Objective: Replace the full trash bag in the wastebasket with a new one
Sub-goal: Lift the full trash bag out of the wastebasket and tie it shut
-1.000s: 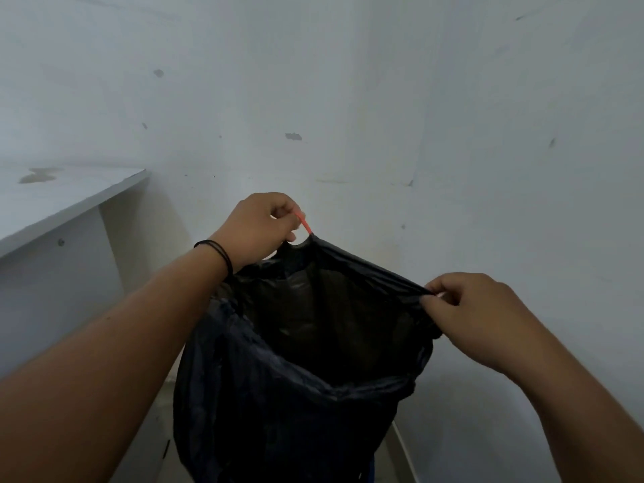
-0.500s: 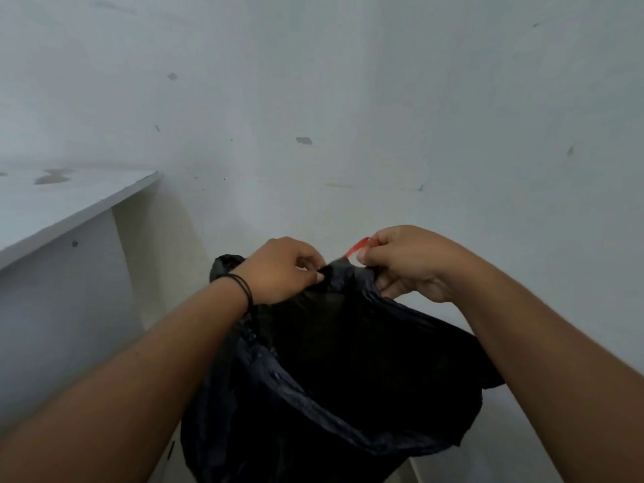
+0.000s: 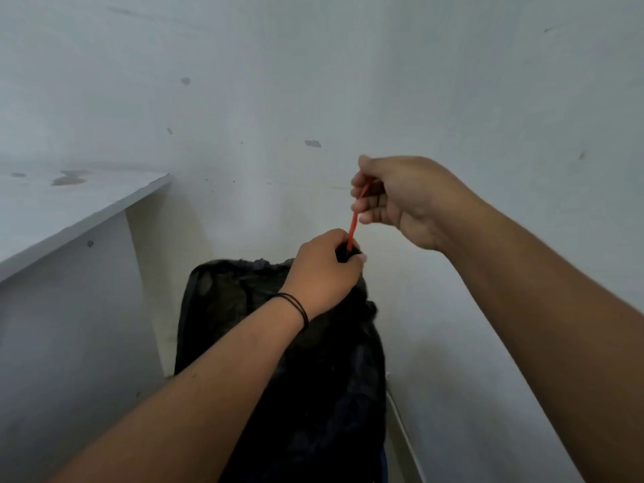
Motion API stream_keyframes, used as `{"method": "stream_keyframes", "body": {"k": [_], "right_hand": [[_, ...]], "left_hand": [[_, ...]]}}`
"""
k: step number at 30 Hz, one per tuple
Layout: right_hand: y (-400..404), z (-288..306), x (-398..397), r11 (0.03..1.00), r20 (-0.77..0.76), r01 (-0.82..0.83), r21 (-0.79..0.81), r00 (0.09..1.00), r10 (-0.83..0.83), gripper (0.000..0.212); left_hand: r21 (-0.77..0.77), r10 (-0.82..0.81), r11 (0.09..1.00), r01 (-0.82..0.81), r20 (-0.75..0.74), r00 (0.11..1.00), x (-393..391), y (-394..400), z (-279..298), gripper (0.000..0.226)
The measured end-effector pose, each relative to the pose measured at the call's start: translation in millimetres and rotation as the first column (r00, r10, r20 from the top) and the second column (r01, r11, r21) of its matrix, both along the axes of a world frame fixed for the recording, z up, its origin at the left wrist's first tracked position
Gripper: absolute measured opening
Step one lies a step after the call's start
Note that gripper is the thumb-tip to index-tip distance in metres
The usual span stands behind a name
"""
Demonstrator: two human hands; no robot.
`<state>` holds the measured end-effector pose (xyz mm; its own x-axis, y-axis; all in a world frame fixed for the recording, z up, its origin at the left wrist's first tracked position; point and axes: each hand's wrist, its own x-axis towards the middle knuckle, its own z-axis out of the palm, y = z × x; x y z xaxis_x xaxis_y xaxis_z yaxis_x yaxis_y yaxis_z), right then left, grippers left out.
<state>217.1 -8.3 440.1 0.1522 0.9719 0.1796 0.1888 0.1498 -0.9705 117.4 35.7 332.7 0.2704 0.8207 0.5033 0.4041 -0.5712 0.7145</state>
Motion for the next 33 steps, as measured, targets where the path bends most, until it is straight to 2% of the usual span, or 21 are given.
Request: {"method": "stream_keyframes", "body": {"k": [1, 4, 7, 13, 15, 16, 18, 20, 22, 24, 27, 31, 33], "right_hand": [[0.2, 4.8, -0.2, 0.999, -0.006, 0.019, 0.032, 1.000, -0.019, 0.032], [2.3, 20.1, 4.7, 0.989, -0.032, 0.090, 0.114, 0.996, -0.087, 0.033], [5.4, 34.6, 12.9, 0.974, -0.064, 0.171, 0.148, 0.984, -0.164, 0.033], [10.0, 45.0, 42.3, 0.921, -0.140, 0.344, 0.181, 0.936, -0.322, 0.029], [10.7, 33.7, 47.0, 0.921, -0.171, 0.357, 0.157, 0.928, -0.331, 0.027], [7.9, 24.6, 48.5, 0.928, -0.146, 0.356, 0.108, 0.929, -0.339, 0.031], [-5.8, -1.2, 50.6, 0.933, 0.098, 0.350, -0.086, 0.935, -0.342, 0.061], [-22.4, -35.3, 46.2, 0.903, 0.358, 0.287, -0.320, 0.919, -0.165, 0.090], [-30.1, -69.0, 31.4, 0.894, 0.402, 0.171, -0.414, 0.916, 0.011, 0.089], [-27.2, -91.2, 14.0, 0.943, 0.366, 0.100, -0.318, 0.930, 0.025, 0.069], [-11.9, -102.5, 1.0, 0.989, 0.217, 0.121, -0.084, 0.971, -0.101, 0.036], [1.7, -103.6, -1.3, 0.992, -0.077, 0.129, 0.007, 0.989, -0.128, 0.035], [2.9, -102.3, -1.7, 0.987, -0.122, 0.156, 0.040, 0.981, -0.150, 0.040]], "left_hand": [[-0.014, 0.007, 1.000, -0.007, 0.012, 1.000, -0.1, 1.3, -1.5, 0.004], [-0.083, -0.068, 0.994, 0.071, 0.032, 0.997, -3.7, -1.3, -4.5, 0.005], [-0.079, -0.119, 0.990, 0.117, -0.020, 0.993, -10.8, -7.1, -6.6, 0.011], [-0.044, -0.107, 0.994, 0.102, -0.162, 0.981, -22.4, -14.5, -13.5, 0.032], [-0.064, -0.081, 0.995, 0.073, -0.118, 0.990, -21.4, -14.2, -16.6, 0.029], [-0.078, -0.061, 0.995, 0.054, -0.084, 0.995, -20.2, -13.3, -17.7, 0.027], [-0.089, -0.014, 0.996, 0.010, -0.041, 0.999, -17.7, -10.8, -19.8, 0.025], [-0.074, 0.015, 0.997, -0.017, -0.018, 1.000, -14.5, -9.4, -21.7, 0.023], [-0.030, 0.012, 0.999, -0.013, -0.032, 0.999, -11.2, -11.5, -22.2, 0.023], [0.011, -0.024, 1.000, 0.025, -0.084, 0.996, -6.4, -15.7, -22.0, 0.023], [0.048, -0.093, 0.994, 0.100, -0.121, 0.988, -2.0, -22.8, -22.6, 0.028], [0.028, -0.074, 0.997, 0.076, -0.066, 0.995, -1.3, -26.9, -21.4, 0.041], [0.049, -0.035, 0.998, 0.043, -0.154, 0.987, -3.0, -26.4, -19.9, 0.041]]}}
